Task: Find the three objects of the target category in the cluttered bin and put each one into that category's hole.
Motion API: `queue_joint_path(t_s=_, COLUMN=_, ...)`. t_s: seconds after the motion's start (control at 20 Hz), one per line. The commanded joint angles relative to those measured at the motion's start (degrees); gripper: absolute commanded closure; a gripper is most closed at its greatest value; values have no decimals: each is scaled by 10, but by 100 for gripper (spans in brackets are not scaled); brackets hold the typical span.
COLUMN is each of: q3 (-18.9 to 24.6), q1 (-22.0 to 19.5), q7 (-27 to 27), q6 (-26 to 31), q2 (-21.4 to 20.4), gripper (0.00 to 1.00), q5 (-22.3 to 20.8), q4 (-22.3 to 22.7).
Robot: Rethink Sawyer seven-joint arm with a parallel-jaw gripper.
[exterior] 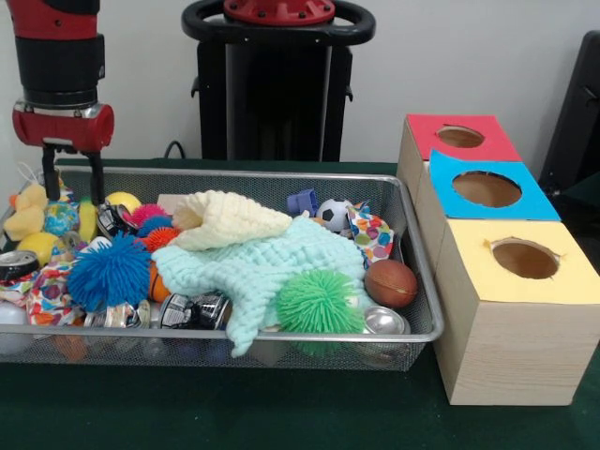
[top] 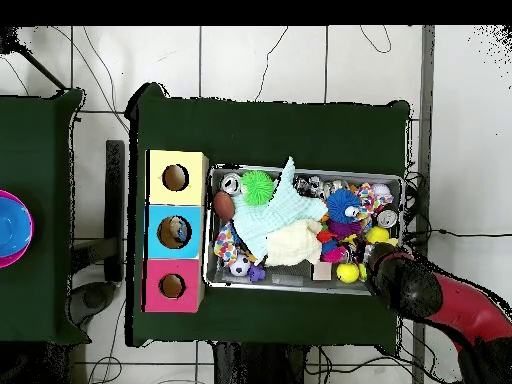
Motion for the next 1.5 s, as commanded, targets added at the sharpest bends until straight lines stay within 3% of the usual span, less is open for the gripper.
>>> queue_joint_path(t_s=0.05, q3=-17, q1=18, q7=-11, q6=113, q2=-5, gripper=0, q5=-14, q4=-17)
queue_joint_path(t_s=0.3, q3=-9, q1=-2, q7=-7, q6=82, q2=-3, gripper=0, q5=-16, q4=-5)
queue_joint_path(t_s=0.7, q3=-24, q1=14, q7=-10, q6=71, q2=-5, gripper=0, q5=-41, q4=-30)
queue_joint_path(t_s=1.5, q3=-16, q1=7, q7=-47, q6=102, q2=9, gripper=0, q5=-42, q4=-83)
